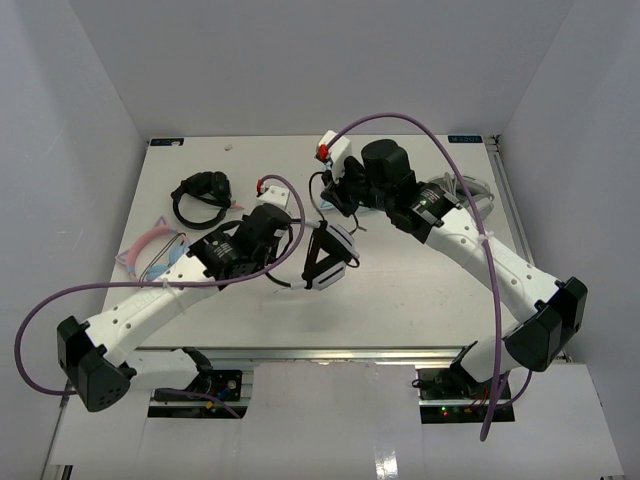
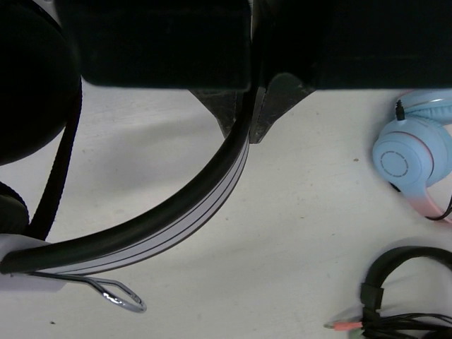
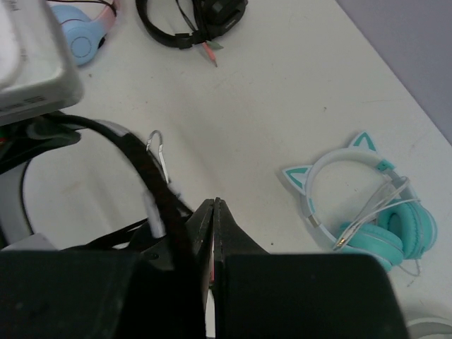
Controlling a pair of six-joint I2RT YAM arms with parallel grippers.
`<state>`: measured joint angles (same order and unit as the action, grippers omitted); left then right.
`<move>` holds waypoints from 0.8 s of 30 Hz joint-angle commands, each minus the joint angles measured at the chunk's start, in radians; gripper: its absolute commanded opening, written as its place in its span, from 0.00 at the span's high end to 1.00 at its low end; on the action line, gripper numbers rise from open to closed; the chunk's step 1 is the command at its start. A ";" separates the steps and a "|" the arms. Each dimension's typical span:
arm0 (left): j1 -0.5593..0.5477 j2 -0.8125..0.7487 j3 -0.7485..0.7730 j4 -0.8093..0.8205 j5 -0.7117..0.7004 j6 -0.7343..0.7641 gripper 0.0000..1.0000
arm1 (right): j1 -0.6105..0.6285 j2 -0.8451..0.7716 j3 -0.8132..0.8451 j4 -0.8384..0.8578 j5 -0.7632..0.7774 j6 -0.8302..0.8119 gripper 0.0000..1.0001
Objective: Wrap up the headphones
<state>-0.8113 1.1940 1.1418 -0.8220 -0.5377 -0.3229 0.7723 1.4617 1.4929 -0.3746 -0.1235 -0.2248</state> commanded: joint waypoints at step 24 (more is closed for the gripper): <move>0.001 0.127 0.228 -0.261 -0.384 -0.436 1.00 | 0.039 -0.225 -0.331 0.147 -0.367 0.322 0.92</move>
<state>-0.8131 1.3731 1.2930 -1.1034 -0.8791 -0.6952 0.7998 1.3384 1.2929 -0.4091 -0.4648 -0.0070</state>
